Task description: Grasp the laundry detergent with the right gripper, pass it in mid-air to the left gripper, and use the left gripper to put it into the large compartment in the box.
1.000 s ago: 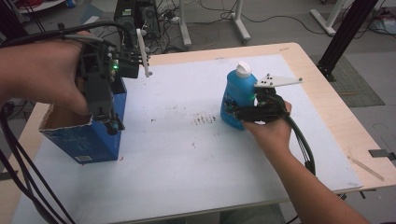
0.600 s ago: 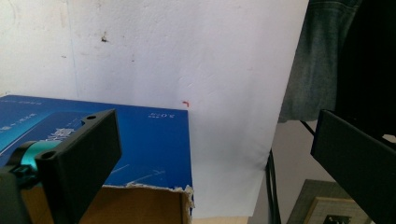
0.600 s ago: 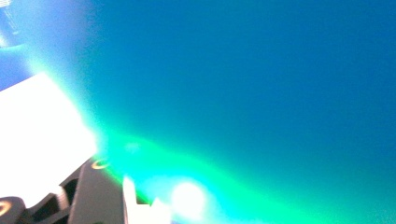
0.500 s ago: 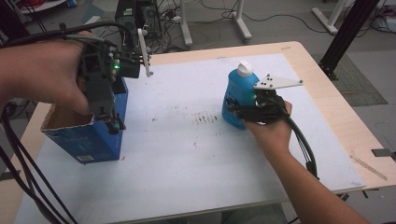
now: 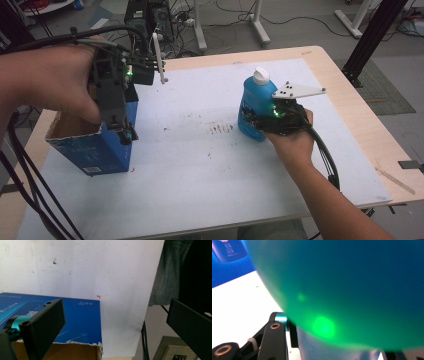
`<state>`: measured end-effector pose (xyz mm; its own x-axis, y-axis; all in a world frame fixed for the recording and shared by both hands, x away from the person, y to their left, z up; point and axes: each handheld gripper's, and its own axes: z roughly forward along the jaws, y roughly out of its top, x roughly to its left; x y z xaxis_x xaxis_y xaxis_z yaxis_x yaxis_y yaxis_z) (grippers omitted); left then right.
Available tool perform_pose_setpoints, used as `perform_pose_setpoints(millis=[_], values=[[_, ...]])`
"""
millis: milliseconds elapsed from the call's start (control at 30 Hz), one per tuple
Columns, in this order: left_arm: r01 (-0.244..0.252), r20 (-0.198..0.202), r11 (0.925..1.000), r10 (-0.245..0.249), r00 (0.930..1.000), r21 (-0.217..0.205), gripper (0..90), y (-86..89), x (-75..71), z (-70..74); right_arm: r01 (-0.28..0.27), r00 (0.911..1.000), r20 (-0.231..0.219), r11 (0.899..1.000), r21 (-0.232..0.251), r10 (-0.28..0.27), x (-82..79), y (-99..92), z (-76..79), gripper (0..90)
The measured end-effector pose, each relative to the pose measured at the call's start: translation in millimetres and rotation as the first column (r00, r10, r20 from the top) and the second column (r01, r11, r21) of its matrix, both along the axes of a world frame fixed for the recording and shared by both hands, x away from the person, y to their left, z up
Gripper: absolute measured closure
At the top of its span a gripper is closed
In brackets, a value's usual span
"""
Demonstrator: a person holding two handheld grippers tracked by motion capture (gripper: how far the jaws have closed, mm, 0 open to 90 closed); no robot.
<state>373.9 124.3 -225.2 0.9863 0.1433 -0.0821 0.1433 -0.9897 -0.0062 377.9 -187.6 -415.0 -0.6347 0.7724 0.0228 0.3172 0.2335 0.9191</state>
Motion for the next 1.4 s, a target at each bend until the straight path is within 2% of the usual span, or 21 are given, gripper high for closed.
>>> perform_pose_setpoints(millis=[167,300,467,600,767,933,1100,1400], values=[[0.004,0.0,1.0,-0.004,1.0,-0.004,1.7,-4.1,0.2,0.5,-0.045,0.9989,0.012,0.999,-0.006,0.045,-6.3,-1.0,11.9,45.7],[0.002,0.001,0.9998,-0.002,1.0,-0.02,1.7,-7.9,1.5,1.9,-0.111,0.9937,0.017,0.994,-0.014,0.111,-12.0,0.9,25.1,45.6],[0.001,0.003,0.9994,-0.001,1.0,-0.033,1.7,-12.9,1.5,2.6,-0.202,0.9792,0.017,0.979,-0.022,0.202,-19.7,6.2,39.3,45.7],[0.008,0.009,0.9992,-0.007,0.9999,-0.04,1.7,-17.1,0.4,3.3,-0.276,0.9611,0.012,0.961,-0.019,0.276,-26.3,11.9,48.0,45.8],[0.017,0.011,0.9987,-0.016,0.9998,-0.048,1.7,-20.7,-1.6,5.5,-0.367,0.9301,-0.003,0.93,0.003,0.367,-32.9,19.3,56.9,45.8],[0.024,0.018,0.998,-0.023,0.9996,-0.058,1.7,-24.4,-4.6,8.8,-0.454,0.8911,-0.012,0.891,-0.022,0.454,-39.0,28.2,62.4,45.8],[0.041,0.016,0.9968,-0.04,0.9991,-0.068,1.7,-30.3,-7.2,9.9,-0.53,0.8483,-0.014,0.848,-0.017,0.529,-42.9,36.5,64.6,45.8],[0.066,0.011,0.9956,-0.065,0.9978,-0.067,1.7,-40.6,-11.1,9.6,-0.645,0.7643,-0.037,0.764,-0.03,0.644,-48.9,57.2,65.5,45.9]])
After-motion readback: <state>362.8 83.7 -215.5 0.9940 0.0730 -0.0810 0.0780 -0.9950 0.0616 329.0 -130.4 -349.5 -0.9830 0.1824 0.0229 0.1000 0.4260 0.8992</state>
